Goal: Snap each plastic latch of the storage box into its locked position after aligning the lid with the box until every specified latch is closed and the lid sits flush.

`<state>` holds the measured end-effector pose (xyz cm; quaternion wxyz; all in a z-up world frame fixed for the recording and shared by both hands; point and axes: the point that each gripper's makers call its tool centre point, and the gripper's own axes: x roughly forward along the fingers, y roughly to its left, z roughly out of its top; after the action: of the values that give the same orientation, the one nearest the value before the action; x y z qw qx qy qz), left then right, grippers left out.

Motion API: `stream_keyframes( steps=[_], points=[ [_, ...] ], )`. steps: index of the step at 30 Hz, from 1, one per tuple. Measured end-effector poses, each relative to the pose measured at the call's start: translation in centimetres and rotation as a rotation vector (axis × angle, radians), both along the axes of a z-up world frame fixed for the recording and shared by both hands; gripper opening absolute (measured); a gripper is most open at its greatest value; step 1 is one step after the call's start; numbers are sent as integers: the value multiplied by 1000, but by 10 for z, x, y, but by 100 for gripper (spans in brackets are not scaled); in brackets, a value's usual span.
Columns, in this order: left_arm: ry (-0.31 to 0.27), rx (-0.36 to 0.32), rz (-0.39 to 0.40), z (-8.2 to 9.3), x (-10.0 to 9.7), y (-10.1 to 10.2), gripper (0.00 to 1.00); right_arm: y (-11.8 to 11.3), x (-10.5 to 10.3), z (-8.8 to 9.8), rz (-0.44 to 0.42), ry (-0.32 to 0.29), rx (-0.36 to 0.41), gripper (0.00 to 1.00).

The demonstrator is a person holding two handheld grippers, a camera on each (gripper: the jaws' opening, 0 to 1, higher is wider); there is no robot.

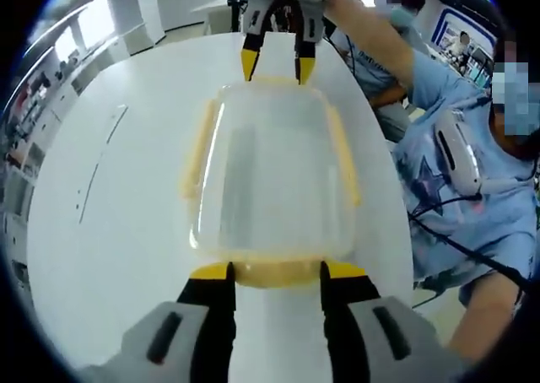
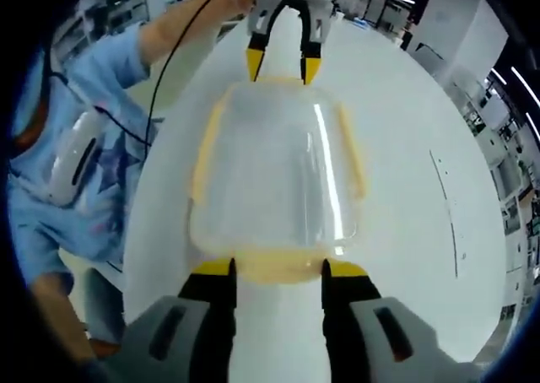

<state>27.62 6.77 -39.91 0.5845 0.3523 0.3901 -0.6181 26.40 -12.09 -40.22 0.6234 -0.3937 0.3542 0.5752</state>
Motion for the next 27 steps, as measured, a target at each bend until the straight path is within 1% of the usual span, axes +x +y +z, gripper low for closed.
stream_keyframes(
  steps=[8,16,19,22,27],
  points=[
    [21,-6,5,-1,-3,0,38,-2,-1,-2,5,25,5,39],
    [44,-18,6,-3,-6,0,39,-3,-3,-4,3,56,33,38],
    [53,-26,4,-4,-8,0,39,-2,-4,-5,4,59,40,38],
    [50,-35,-4,-5,-10,0,39,-2,-5,-7,7,65,52,39],
    [38,-44,-14,-7,-9,0,40,-2,-5,-9,26,47,77,40]
  ],
)
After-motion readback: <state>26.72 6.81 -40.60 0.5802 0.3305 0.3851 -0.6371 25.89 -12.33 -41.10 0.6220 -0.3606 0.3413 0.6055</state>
